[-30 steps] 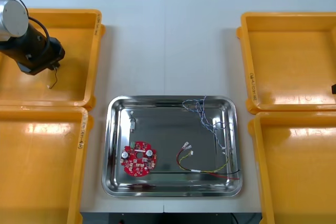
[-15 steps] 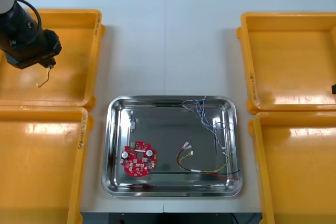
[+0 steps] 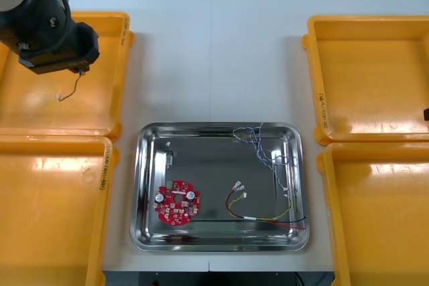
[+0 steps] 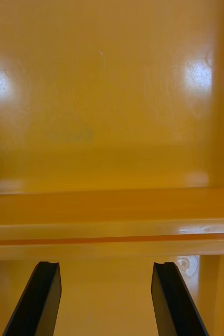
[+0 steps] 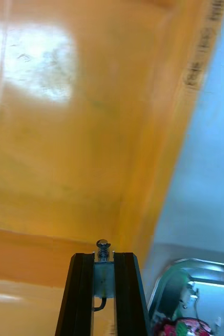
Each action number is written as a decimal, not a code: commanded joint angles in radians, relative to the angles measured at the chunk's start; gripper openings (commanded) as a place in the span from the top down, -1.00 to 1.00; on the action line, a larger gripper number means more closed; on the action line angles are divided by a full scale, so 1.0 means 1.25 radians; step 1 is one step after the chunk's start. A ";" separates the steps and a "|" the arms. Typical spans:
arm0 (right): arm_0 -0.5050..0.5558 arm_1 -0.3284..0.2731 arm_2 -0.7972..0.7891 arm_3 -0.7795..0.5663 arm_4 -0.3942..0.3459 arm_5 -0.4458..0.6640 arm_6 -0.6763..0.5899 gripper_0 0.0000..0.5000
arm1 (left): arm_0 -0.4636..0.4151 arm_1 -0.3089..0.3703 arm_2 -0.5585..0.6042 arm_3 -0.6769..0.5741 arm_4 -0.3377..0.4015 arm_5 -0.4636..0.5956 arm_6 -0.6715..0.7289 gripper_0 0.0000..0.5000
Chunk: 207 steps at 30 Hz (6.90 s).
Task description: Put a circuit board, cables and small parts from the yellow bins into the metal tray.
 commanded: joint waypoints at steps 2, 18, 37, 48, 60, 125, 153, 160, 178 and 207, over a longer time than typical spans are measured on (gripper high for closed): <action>0.007 -0.038 -0.029 -0.002 0.007 0.001 0.019 -1.00 | -0.040 -0.082 0.008 -0.090 -0.014 0.008 0.119 1.00; 0.007 -0.038 -0.029 -0.002 0.007 0.001 0.019 -1.00 | -0.034 -0.260 -0.181 -0.111 -0.129 0.008 0.211 1.00; 0.007 -0.038 -0.029 -0.002 0.007 0.001 0.019 -1.00 | 0.095 -0.317 -0.324 -0.108 -0.208 -0.007 0.215 0.99; 0.007 -0.038 -0.029 -0.002 0.007 0.001 0.019 -1.00 | 0.157 -0.317 -0.375 -0.107 -0.246 -0.075 0.218 0.99; 0.007 -0.038 -0.029 -0.002 0.007 0.001 0.019 -1.00 | 0.205 -0.302 -0.386 -0.107 -0.263 -0.129 0.212 0.97; 0.007 -0.038 -0.029 -0.002 0.007 0.001 0.019 -1.00 | 0.153 -0.100 -0.054 -0.328 -0.014 -0.012 0.150 -1.00; 0.007 -0.038 -0.029 -0.002 0.007 0.001 0.019 -1.00 | 0.235 0.168 0.151 -0.133 0.177 0.008 -0.236 -1.00; 0.007 -0.038 -0.029 -0.002 0.007 0.001 0.019 -1.00 | 0.290 0.221 0.167 -0.102 0.197 -0.011 -0.289 -1.00; 0.007 -0.038 -0.029 -0.002 0.007 0.001 0.019 -1.00 | 0.349 0.262 0.246 -0.043 0.186 -0.070 -0.321 -1.00; 0.007 -0.038 -0.029 -0.002 0.007 0.001 0.019 -1.00 | 0.348 0.262 0.250 -0.039 0.179 -0.077 -0.322 -1.00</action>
